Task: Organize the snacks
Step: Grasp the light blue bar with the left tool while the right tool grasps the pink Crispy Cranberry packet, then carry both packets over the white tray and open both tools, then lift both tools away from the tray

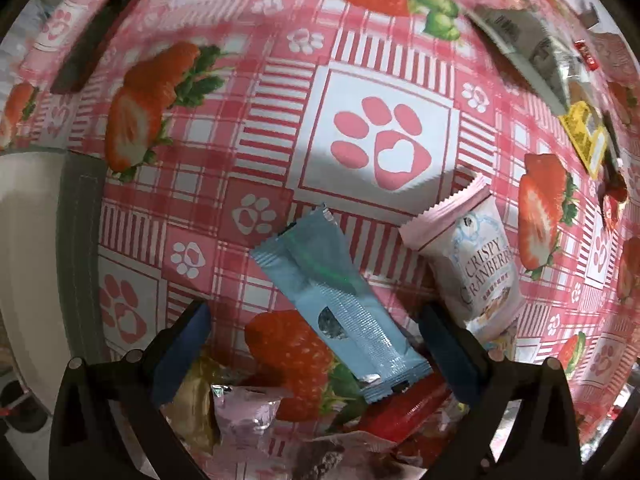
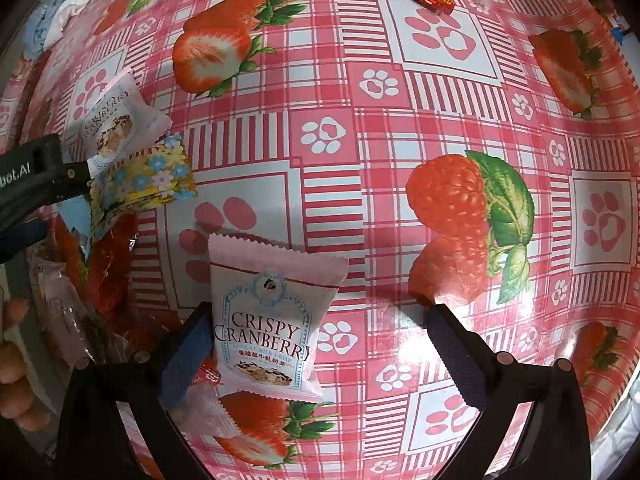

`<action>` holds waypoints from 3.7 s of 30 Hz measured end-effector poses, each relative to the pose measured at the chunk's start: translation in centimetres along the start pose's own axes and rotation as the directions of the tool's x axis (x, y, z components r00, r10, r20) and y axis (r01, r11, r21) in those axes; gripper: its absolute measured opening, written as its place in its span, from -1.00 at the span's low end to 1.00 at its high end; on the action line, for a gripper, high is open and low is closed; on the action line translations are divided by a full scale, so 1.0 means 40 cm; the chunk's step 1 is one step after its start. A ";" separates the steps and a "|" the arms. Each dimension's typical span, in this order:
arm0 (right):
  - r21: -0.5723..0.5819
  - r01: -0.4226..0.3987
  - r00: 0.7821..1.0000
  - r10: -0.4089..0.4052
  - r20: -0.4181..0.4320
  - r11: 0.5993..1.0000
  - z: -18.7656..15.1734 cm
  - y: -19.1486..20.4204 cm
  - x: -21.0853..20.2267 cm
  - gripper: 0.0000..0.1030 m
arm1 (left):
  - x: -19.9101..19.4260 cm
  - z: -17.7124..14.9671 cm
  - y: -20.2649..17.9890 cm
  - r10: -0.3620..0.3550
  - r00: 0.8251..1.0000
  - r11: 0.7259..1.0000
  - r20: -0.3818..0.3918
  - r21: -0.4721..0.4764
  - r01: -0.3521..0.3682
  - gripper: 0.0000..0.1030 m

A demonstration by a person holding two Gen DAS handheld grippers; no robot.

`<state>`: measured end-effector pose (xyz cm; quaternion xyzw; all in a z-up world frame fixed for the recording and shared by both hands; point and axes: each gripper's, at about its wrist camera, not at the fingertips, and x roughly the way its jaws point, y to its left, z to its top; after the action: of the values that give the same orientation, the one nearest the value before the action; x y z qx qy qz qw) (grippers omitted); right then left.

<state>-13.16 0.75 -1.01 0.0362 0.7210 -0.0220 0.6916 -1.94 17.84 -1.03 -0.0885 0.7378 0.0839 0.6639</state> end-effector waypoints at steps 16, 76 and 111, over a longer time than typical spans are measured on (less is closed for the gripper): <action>0.008 -0.139 0.990 0.139 0.005 0.990 0.047 -0.020 -0.051 -0.13 | -0.067 -0.052 -0.017 -0.076 0.995 0.992 0.061 0.108 0.070 -0.49; -0.553 -0.288 0.954 0.185 -0.235 0.782 -0.171 0.840 -0.111 -0.13 | -0.158 -0.427 0.739 -0.042 0.990 0.999 0.137 -0.020 0.046 -0.49; -0.470 -0.218 0.976 0.200 -0.087 0.856 -0.076 0.638 -0.282 0.97 | -0.391 -0.386 0.644 0.159 0.927 0.981 0.340 0.049 -0.186 0.54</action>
<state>-13.62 26.20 10.86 -0.0565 0.7081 0.2317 0.6646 -21.48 39.40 16.32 0.0189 0.6220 0.1260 0.7726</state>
